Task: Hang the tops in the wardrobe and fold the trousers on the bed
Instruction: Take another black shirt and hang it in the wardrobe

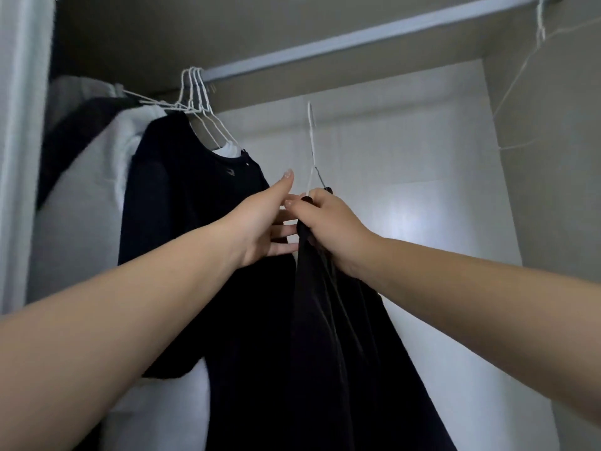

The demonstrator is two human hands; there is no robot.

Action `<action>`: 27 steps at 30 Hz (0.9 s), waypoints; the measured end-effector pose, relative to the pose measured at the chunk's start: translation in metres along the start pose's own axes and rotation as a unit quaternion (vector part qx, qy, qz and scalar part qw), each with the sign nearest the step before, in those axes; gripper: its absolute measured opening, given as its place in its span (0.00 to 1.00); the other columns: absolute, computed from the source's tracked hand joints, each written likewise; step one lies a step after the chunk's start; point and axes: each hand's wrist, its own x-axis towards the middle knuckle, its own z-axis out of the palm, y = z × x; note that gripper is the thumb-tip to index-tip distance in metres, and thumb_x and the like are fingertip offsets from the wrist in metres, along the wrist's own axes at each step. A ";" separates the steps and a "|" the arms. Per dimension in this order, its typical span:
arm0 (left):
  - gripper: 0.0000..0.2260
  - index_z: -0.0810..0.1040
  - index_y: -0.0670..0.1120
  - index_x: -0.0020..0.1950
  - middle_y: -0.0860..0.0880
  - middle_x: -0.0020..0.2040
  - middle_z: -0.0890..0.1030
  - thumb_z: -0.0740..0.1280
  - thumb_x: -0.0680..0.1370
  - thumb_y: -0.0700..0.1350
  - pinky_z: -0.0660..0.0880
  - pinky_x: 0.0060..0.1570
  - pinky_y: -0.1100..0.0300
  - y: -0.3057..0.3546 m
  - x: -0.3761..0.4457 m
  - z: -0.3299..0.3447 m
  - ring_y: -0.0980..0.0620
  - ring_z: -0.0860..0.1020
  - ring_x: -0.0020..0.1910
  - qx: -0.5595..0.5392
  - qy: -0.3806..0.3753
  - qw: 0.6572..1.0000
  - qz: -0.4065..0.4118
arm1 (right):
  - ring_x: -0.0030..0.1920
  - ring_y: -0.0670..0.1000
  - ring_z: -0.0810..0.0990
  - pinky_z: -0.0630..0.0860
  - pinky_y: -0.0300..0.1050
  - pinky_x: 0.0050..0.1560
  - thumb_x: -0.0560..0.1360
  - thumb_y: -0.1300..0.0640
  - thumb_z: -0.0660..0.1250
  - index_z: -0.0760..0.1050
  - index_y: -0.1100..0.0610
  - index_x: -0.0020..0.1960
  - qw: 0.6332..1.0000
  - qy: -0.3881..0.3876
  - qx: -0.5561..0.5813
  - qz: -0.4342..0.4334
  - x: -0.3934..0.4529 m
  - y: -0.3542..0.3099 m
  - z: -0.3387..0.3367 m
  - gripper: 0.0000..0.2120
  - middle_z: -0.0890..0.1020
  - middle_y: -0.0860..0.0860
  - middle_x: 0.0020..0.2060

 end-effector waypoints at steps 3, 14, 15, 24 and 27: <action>0.16 0.78 0.49 0.52 0.53 0.37 0.79 0.60 0.79 0.60 0.76 0.28 0.63 0.025 0.001 -0.018 0.57 0.79 0.29 0.030 0.011 0.999 0.033 | 0.37 0.51 0.73 0.70 0.47 0.40 0.73 0.49 0.65 0.67 0.53 0.39 0.999 0.016 -0.005 -0.032 0.034 -0.018 0.015 0.10 0.74 0.51 0.36; 0.08 0.79 0.47 0.46 0.49 0.40 0.82 0.63 0.80 0.48 0.75 0.35 0.63 0.076 0.021 -0.053 0.53 0.80 0.35 0.029 0.064 0.984 0.164 | 0.37 0.54 0.74 0.68 0.47 0.40 0.61 0.51 0.66 0.75 0.55 0.39 0.996 0.051 -0.003 -0.077 0.142 -0.085 0.047 0.10 0.76 0.56 0.34; 0.08 0.80 0.46 0.47 0.47 0.43 0.83 0.63 0.80 0.47 0.75 0.39 0.61 0.076 0.023 -0.053 0.50 0.81 0.38 0.029 0.075 0.982 0.174 | 0.36 0.54 0.72 0.66 0.48 0.39 0.58 0.51 0.65 0.75 0.53 0.38 0.995 0.060 -0.001 -0.079 0.151 -0.089 0.050 0.10 0.74 0.56 0.33; 0.15 0.79 0.45 0.54 0.42 0.50 0.82 0.58 0.78 0.31 0.78 0.46 0.58 0.084 0.035 -0.074 0.46 0.81 0.48 -0.006 0.177 0.960 0.216 | 0.34 0.54 0.75 0.69 0.44 0.38 0.71 0.56 0.66 0.73 0.57 0.30 0.993 0.066 0.024 -0.094 0.185 -0.104 0.090 0.11 0.77 0.55 0.31; 0.16 0.79 0.47 0.49 0.40 0.49 0.82 0.55 0.77 0.31 0.78 0.47 0.54 0.083 0.035 -0.077 0.43 0.81 0.46 0.005 0.210 0.957 0.199 | 0.36 0.55 0.77 0.70 0.46 0.39 0.69 0.56 0.66 0.76 0.58 0.32 0.995 0.054 0.031 -0.082 0.192 -0.101 0.104 0.09 0.79 0.57 0.33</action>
